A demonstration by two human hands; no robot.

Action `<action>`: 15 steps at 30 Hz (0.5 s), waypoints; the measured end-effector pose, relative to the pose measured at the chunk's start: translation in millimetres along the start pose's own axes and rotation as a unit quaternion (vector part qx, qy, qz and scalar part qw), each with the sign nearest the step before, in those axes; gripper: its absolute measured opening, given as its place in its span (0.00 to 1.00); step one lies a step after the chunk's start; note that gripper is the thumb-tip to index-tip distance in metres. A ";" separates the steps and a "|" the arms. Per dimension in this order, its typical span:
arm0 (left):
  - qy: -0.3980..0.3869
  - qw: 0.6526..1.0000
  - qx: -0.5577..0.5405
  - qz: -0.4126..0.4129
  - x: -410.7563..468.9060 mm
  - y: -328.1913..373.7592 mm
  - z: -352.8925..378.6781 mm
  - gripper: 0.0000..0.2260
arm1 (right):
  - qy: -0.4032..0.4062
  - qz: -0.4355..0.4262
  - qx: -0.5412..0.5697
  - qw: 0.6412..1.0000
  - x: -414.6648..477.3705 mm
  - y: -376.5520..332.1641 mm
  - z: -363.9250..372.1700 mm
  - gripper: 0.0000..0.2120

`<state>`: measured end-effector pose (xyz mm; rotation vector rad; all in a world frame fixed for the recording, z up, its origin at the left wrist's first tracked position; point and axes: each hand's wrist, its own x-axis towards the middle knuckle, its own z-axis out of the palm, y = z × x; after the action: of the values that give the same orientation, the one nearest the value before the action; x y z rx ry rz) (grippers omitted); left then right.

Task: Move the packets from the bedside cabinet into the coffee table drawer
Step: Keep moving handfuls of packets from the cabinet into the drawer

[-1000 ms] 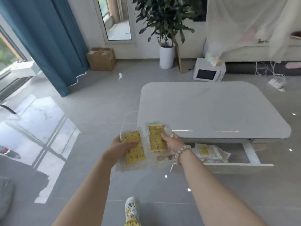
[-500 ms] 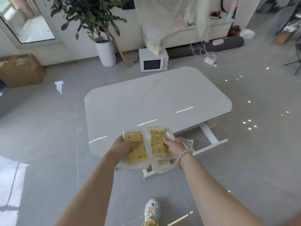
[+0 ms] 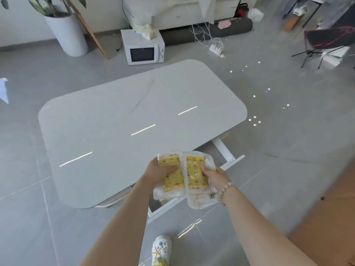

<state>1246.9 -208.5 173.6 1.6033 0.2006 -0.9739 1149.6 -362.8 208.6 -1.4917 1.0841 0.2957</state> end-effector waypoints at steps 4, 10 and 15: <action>0.005 1.000 -0.010 -0.022 12.1 -14.7 12.1 0.08 | -0.005 0.025 0.007 1.000 19.2 10.3 -4.8 0.09; 0.043 0.996 -0.015 -0.073 58.8 -50.4 24.4 0.09 | -0.041 0.067 -0.005 0.997 81.6 34.3 -0.3 0.12; 0.131 0.985 -0.037 -0.105 122.4 -99.7 29.6 0.08 | -0.093 0.081 -0.070 0.990 171.8 59.2 25.4 0.12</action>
<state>1249.9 -250.7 18.6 1.6618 0.5920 -0.8994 1206.6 -408.9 40.3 -1.4679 1.0524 0.6235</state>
